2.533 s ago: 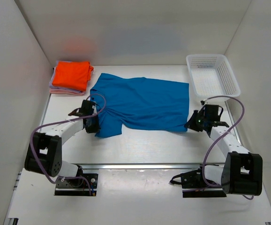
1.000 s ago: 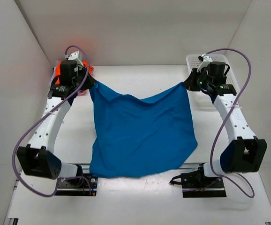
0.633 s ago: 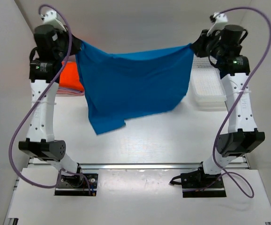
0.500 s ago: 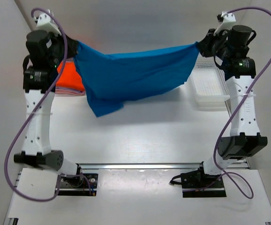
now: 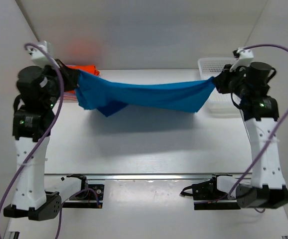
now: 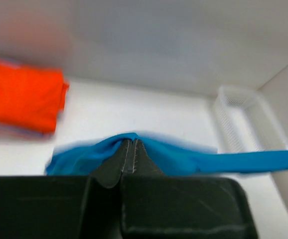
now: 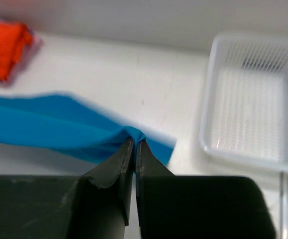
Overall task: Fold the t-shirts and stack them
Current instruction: Flatten out the tshirt, then fold the flattened tshirt in 1/3 of the way
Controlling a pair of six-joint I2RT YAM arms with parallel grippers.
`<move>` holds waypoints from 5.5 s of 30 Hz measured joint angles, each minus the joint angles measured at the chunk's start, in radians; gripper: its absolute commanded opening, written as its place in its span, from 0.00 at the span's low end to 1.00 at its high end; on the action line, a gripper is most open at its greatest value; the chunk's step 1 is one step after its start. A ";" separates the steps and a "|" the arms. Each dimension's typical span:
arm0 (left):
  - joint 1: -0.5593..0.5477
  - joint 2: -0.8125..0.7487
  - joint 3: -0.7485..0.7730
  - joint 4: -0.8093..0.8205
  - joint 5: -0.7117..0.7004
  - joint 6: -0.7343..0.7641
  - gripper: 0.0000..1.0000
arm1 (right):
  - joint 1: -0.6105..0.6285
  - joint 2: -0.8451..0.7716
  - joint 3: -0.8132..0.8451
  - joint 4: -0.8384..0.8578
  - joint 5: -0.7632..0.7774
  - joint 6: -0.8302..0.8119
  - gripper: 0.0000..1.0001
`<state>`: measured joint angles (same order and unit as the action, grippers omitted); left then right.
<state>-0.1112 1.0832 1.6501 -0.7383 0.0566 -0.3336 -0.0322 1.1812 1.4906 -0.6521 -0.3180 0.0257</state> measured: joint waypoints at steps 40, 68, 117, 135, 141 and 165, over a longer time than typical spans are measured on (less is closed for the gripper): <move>0.017 0.367 0.463 0.147 0.063 -0.026 0.00 | 0.027 0.439 0.584 0.090 -0.043 -0.006 0.00; -0.101 -0.449 -0.994 0.034 0.095 -0.121 0.00 | -0.089 -0.003 -0.714 -0.158 -0.129 0.059 0.00; 0.072 0.156 -0.788 0.355 -0.068 -0.069 0.70 | -0.072 0.285 -0.596 0.029 -0.007 0.007 0.61; -0.071 0.116 -0.993 0.301 -0.080 -0.098 0.00 | 0.119 0.137 -0.718 0.108 -0.034 0.155 0.01; -0.110 0.223 -0.994 0.317 -0.146 -0.099 0.00 | 0.141 0.196 -0.734 0.195 -0.064 0.208 0.00; -0.245 0.348 -0.911 0.120 -0.160 0.005 0.00 | 0.032 0.350 -0.714 0.071 -0.056 0.115 0.00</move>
<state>-0.3565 1.4315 0.7391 -0.6186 -0.1036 -0.3290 0.0002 1.5314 0.7769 -0.5808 -0.3740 0.1410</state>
